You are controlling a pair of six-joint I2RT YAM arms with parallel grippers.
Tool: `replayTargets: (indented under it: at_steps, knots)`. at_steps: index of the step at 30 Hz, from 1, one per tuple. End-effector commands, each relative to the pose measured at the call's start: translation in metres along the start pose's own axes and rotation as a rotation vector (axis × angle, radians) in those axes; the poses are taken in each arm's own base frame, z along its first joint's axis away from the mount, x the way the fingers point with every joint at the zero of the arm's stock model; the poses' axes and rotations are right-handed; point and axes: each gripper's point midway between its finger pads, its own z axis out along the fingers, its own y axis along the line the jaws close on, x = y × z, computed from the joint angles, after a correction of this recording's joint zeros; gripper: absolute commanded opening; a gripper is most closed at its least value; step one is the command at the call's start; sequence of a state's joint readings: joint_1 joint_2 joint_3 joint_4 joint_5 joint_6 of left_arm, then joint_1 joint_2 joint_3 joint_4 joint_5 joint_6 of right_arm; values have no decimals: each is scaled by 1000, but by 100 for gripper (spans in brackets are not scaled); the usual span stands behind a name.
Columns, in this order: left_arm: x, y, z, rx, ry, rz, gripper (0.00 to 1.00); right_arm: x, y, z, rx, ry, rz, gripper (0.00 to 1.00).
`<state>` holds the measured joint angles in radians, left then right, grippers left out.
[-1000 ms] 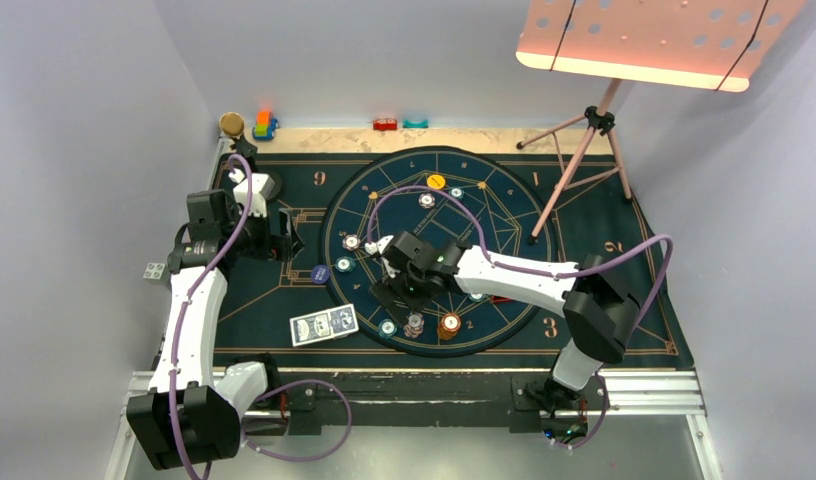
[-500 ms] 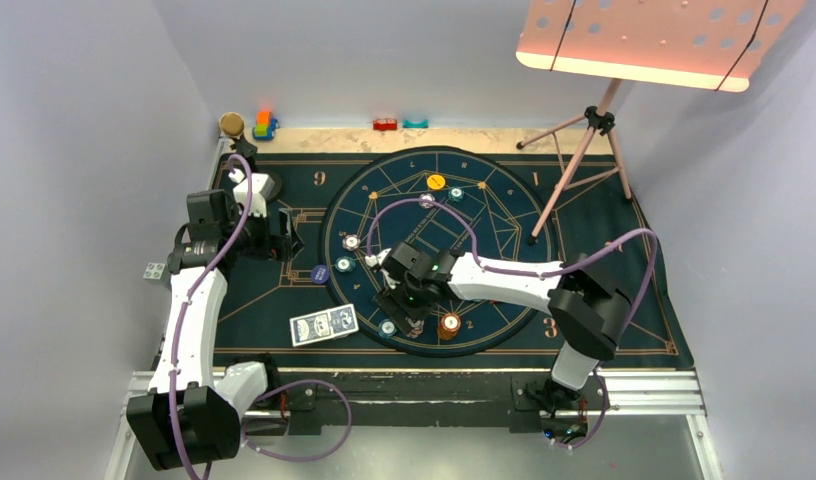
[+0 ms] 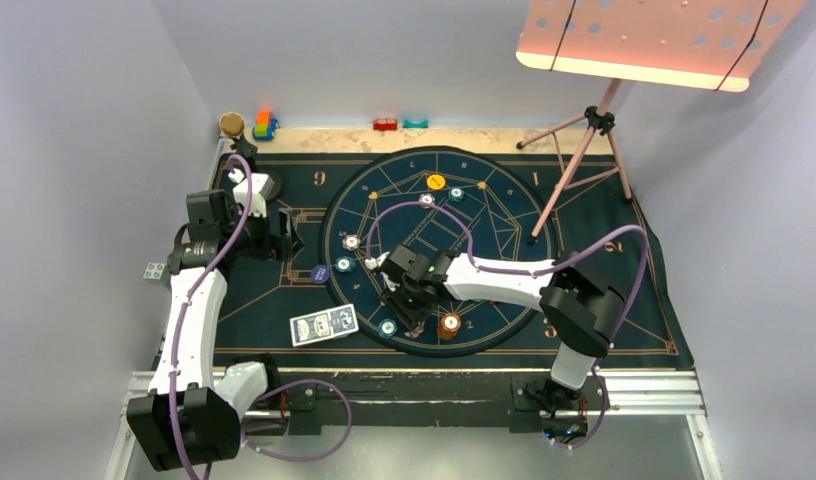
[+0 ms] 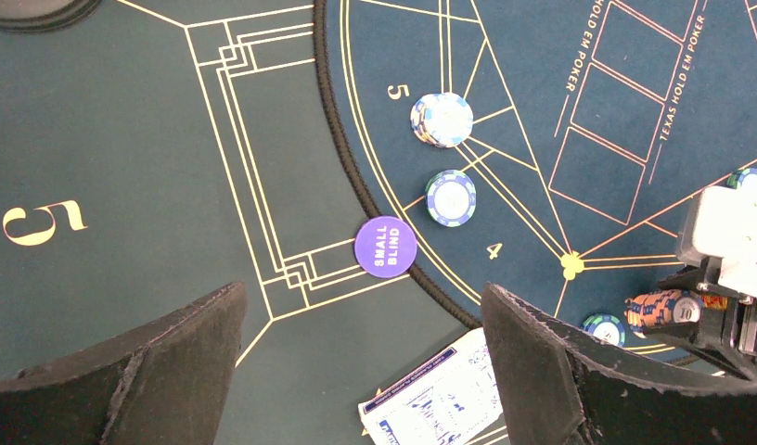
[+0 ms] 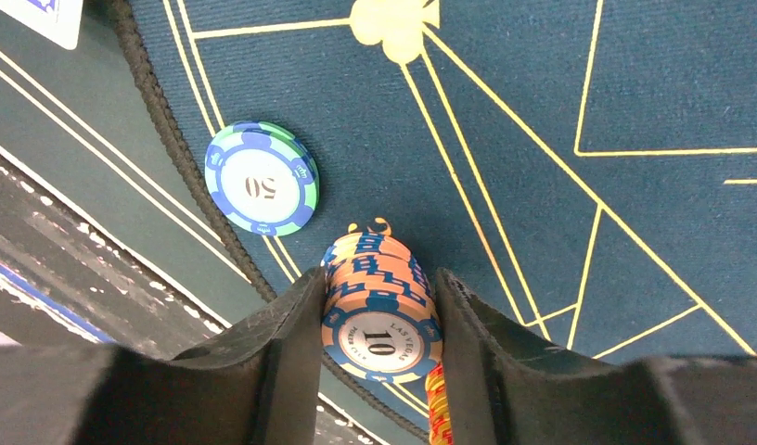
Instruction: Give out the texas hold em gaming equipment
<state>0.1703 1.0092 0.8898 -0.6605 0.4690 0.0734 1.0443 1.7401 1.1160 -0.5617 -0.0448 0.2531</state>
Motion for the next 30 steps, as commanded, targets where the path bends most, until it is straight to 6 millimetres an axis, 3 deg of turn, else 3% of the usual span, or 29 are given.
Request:
replayTargets:
  at_steps: [1,4,9,12,14,17,20,23,26,30]
  knots:
    - [-6,1,-4,1,-36,34,100,-14,5,-19,-8,-62,-1,27]
    - [-7,0,-4,1,-40,35,100,-18,6,-28,-8,-77,4,15]
    - [-7,0,-5,3,-41,36,100,-41,3,-53,17,-145,11,9]
    - [-7,-1,-5,2,-42,37,100,-54,-9,-68,69,-184,33,6]
    - [-7,-1,-6,3,-43,37,100,-58,-27,-76,105,-210,82,4]
    - [-7,-1,-6,4,-42,38,100,-57,-70,-86,162,-243,209,4]
    - [-7,-2,-6,9,-43,39,100,-44,-126,-95,256,-268,375,3]
    - [-7,-2,-6,12,-43,40,100,-26,-168,-98,313,-282,521,3]
    - [-7,-3,-5,15,-42,40,100,-14,-197,-97,360,-305,623,3]
    - [-7,-3,-5,17,-41,38,100,-6,-215,-85,384,-296,684,1]
